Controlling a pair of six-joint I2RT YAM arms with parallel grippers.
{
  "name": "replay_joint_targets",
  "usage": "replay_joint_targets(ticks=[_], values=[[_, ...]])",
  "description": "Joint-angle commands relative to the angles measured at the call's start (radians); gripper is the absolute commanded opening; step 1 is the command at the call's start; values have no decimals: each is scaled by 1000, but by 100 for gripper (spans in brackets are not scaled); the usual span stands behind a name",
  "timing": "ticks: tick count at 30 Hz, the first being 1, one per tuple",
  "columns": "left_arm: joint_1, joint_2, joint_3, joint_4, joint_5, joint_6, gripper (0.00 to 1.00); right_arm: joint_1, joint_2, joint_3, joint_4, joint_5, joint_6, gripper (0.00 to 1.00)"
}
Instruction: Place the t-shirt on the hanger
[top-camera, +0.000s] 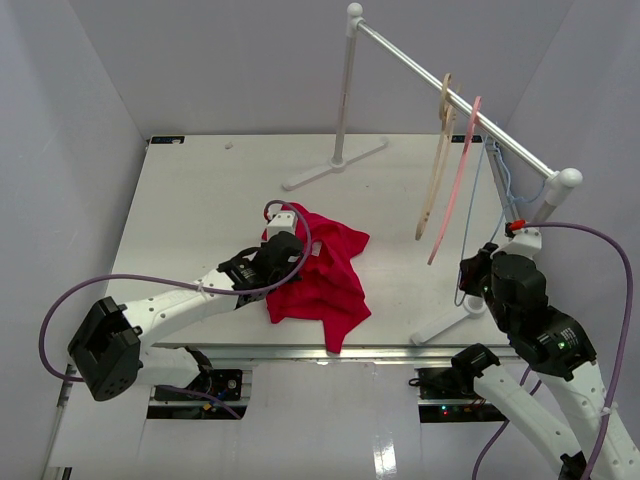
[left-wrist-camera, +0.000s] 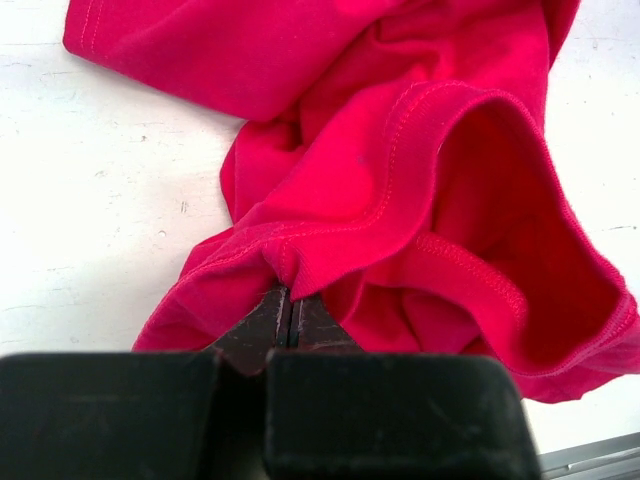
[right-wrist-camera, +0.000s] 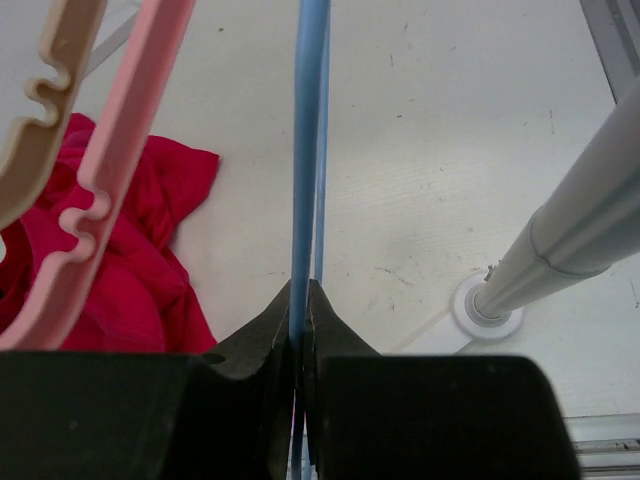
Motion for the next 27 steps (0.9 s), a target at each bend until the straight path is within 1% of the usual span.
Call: replay_joint_targets(ticks=[1,6,11,15,22,27], values=[[5,-20,-10,28,7,-10,0,4,10,28,-46,41,36,8],[9,-31,-9,26,5,-8,0,4,-9,14,-91,38,55,8],[9,-37,-2,22,14,-7,0,3,8,-15,-134,28,66,8],[13,-31,11,18,17,-2,0,4,68,-37,-135,-18,46,8],[21,-9,38,5,21,6,0,5,191,-45,-110,-122,-40,8],[30,-12,61,-6,32,9,0,5,206,-36,-111,-204,-92,8]])
